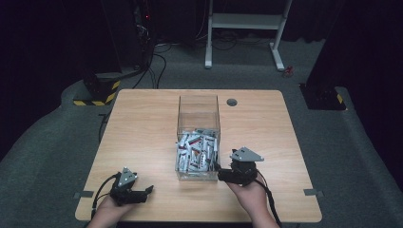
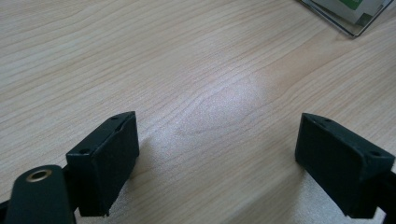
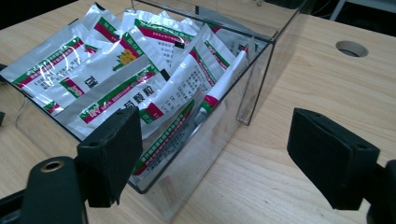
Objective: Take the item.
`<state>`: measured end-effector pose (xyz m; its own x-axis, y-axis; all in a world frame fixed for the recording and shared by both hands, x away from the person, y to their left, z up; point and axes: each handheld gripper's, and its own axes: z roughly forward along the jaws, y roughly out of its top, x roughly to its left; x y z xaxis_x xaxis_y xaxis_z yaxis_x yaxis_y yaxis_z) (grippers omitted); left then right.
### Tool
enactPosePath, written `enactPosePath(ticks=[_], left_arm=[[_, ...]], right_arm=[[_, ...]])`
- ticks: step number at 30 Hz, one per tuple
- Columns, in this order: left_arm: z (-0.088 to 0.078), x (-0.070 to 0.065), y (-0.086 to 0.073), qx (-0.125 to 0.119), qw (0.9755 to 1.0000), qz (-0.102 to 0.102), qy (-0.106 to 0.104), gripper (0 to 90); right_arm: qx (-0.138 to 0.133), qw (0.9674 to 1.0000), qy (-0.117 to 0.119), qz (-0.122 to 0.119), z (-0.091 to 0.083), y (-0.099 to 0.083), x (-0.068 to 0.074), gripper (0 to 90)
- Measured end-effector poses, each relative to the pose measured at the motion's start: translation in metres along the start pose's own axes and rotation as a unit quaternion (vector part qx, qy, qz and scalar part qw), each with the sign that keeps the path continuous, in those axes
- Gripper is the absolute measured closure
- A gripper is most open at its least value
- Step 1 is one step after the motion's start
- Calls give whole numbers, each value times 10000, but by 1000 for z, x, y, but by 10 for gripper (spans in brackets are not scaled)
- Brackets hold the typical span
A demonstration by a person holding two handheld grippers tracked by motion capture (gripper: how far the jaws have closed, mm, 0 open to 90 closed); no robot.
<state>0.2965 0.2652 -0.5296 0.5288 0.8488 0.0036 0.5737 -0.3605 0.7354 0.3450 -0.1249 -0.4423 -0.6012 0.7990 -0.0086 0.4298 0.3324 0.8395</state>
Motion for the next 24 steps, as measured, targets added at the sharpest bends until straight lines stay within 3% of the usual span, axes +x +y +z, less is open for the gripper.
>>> enactPosePath(ticks=[24], left_arm=[[0,0,0,9,10000,59,-50,139]], right_arm=[[-6,9995,252,-199,8,14,19,268]])
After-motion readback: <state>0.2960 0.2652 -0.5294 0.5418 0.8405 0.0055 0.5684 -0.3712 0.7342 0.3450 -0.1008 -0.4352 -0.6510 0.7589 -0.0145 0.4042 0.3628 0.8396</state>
